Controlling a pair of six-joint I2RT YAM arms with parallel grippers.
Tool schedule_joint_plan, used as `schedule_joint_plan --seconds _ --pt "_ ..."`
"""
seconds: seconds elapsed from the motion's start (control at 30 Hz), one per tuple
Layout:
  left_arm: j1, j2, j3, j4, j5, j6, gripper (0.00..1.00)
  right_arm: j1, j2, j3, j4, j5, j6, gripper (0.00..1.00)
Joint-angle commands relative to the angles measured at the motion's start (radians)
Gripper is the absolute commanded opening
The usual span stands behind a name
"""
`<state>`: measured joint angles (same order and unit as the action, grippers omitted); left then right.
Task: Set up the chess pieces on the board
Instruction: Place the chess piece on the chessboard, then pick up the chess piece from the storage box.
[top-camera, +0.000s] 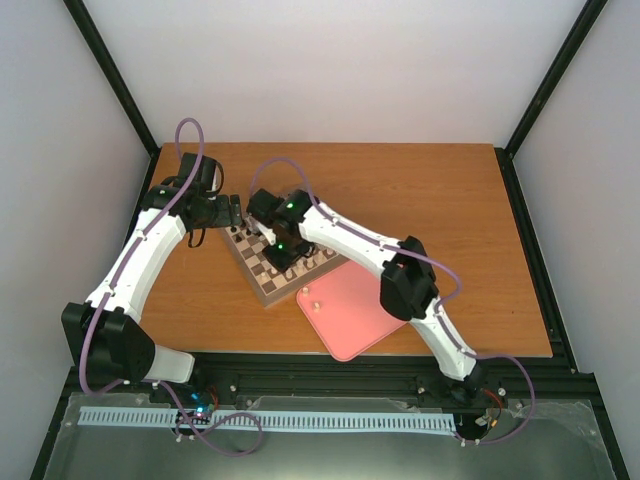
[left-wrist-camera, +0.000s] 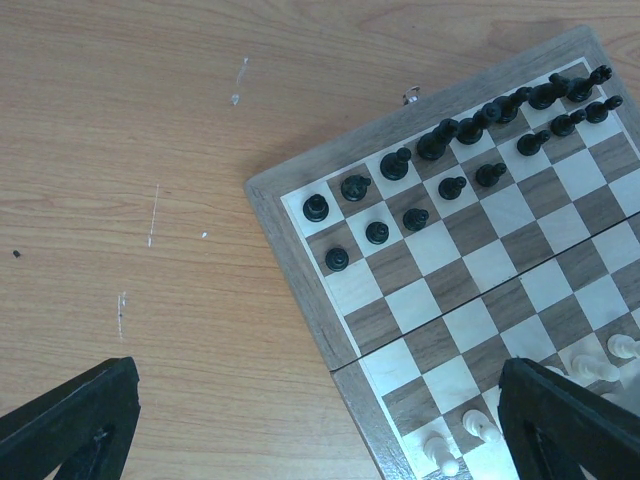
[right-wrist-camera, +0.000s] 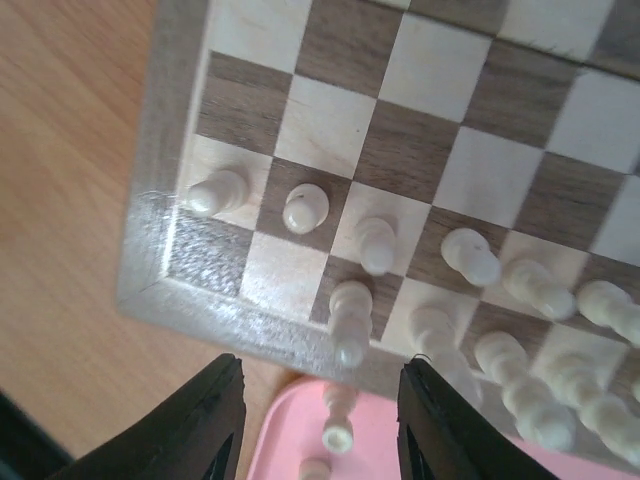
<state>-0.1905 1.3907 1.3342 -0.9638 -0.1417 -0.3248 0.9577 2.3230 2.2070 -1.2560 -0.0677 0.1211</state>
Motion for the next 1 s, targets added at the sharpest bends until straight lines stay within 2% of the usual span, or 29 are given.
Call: schedule_joint_plan --seconds 0.0,0.2,0.37,0.97 --pt "0.006 -0.003 0.024 0.008 -0.003 0.003 1.0 -0.001 -0.154 -0.013 -0.019 0.017 0.022 0.43" --pt "0.006 0.001 0.031 0.006 0.004 0.003 1.0 0.0 -0.35 -0.349 0.029 0.038 0.085 0.44" --pt "0.006 0.005 0.03 0.008 0.014 0.0 1.0 0.002 -0.407 -0.574 0.102 -0.03 0.121 0.47" --pt "0.007 -0.009 0.013 0.01 0.015 0.0 1.0 0.034 -0.319 -0.71 0.214 -0.095 0.121 0.47"
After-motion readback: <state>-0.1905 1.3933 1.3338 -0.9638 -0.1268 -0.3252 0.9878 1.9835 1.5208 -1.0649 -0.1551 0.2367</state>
